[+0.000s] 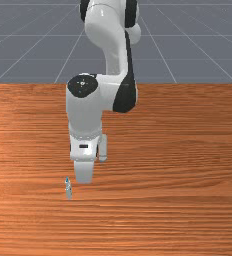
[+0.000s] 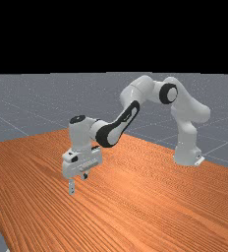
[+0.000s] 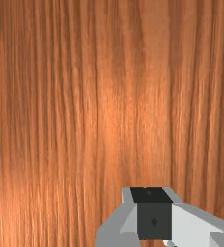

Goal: Rotate the USB body for 90 degree with plug right ward

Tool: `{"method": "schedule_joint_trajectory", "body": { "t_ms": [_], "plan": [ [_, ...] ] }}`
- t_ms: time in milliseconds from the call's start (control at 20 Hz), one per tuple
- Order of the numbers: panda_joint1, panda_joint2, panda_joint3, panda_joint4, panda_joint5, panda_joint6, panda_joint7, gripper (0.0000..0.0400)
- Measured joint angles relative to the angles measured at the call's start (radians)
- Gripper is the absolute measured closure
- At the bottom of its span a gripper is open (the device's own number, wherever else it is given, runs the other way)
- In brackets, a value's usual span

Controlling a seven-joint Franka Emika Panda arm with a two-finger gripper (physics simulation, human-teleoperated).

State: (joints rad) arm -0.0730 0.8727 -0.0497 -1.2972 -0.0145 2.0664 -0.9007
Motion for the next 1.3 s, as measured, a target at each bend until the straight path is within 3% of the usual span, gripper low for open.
{"method": "schedule_joint_trajectory", "body": {
  "t_ms": [50, 200, 250, 300, 1000, 1050, 1100, 1150, 1300],
  "plan": [
    [0.0, 0.003, -0.001, 0.012, -0.002, -0.031, -0.001, 0.04],
    [-0.002, -0.038, -0.001, -0.065, -0.002, 0.018, -0.008, 0.04],
    [-0.018, -0.069, 0.009, -0.13, -0.01, 0.103, -0.073, 0.04],
    [-0.034, -0.063, 0.013, -0.121, -0.015, 0.101, -0.118, 0.04],
    [-0.207, 0.063, -0.017, 0.105, 0.004, 0.011, -0.285, 0.04],
    [-0.229, 0.183, -0.025, 0.342, -0.004, -0.157, -0.311, 0.04],
    [-0.236, 0.108, -0.021, 0.188, 0.004, -0.034, -0.314, 0.04],
    [-0.237, 0.16, -0.021, 0.284, 0.005, -0.081, -0.311, 0.04],
    [-0.238, 0.16, -0.021, 0.283, 0.005, -0.081, -0.311, 0.04]
  ]
}}
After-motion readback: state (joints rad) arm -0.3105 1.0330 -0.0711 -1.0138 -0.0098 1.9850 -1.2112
